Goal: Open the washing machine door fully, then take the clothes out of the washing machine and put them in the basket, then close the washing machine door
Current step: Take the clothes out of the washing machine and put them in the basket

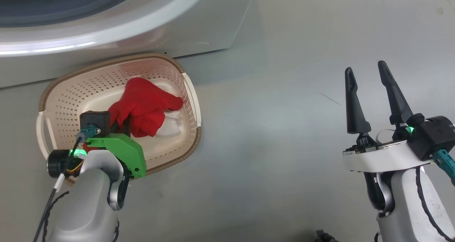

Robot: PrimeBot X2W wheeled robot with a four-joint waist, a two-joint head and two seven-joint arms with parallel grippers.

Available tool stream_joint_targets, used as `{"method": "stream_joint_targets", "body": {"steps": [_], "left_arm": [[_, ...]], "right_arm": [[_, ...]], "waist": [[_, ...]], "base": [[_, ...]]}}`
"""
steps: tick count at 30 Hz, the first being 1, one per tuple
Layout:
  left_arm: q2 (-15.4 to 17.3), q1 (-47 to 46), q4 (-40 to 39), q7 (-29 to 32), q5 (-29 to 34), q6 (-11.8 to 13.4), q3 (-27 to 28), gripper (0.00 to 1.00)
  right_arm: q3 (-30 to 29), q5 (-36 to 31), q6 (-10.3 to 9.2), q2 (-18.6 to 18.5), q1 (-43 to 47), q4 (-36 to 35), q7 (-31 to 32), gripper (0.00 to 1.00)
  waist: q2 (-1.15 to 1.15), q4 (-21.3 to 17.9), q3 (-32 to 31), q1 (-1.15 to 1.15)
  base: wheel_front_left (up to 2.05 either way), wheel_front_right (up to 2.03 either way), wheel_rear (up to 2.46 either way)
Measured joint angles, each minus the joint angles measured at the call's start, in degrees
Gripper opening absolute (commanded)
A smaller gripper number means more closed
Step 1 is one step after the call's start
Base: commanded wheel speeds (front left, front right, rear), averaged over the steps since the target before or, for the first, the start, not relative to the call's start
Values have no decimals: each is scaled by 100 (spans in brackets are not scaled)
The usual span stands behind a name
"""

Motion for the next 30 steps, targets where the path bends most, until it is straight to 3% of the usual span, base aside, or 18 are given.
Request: {"method": "stream_joint_targets", "body": {"steps": [5, 18, 20, 21, 22, 23, 30], "left_arm": [[99, -271, 493, 282, -140, -10, 85, 0], [131, -673, 1419, 190, -303, -205, 263, 2], [120, -673, 1522, 103, -304, -233, 263, 43], [115, -673, 1566, 56, -304, -249, 264, 53], [110, -673, 1591, 8, -312, -254, 266, 82], [104, -673, 1611, -44, -324, -258, 261, 100], [60, -673, 1705, -475, -326, -357, 196, 100]], "right_arm": [[10, 58, 1, 5, -143, 1, 0, 100], [-87, 111, -4, 20, -253, 201, 0, 100], [-86, 111, -4, 21, -253, 243, 0, 100], [-88, 110, -4, 21, -253, 255, 0, 100], [-91, 110, -4, 22, -253, 264, 0, 100], [-100, 110, -4, 22, -253, 272, 0, 100], [-151, 96, -5, 22, -226, 305, 0, 100]], "waist": [[0, -194, 246, 0], [0, -461, 418, 0], [0, -441, 357, 0], [0, -429, 324, 0], [0, -416, 289, 0], [0, -402, 255, 0], [0, -253, 9, 0]], "base": [[0, 0, 0], [0, 0, 0], [0, 0, 0], [0, 0, 0], [0, 0, 0], [0, 0, 0], [0, 0, 0]]}}
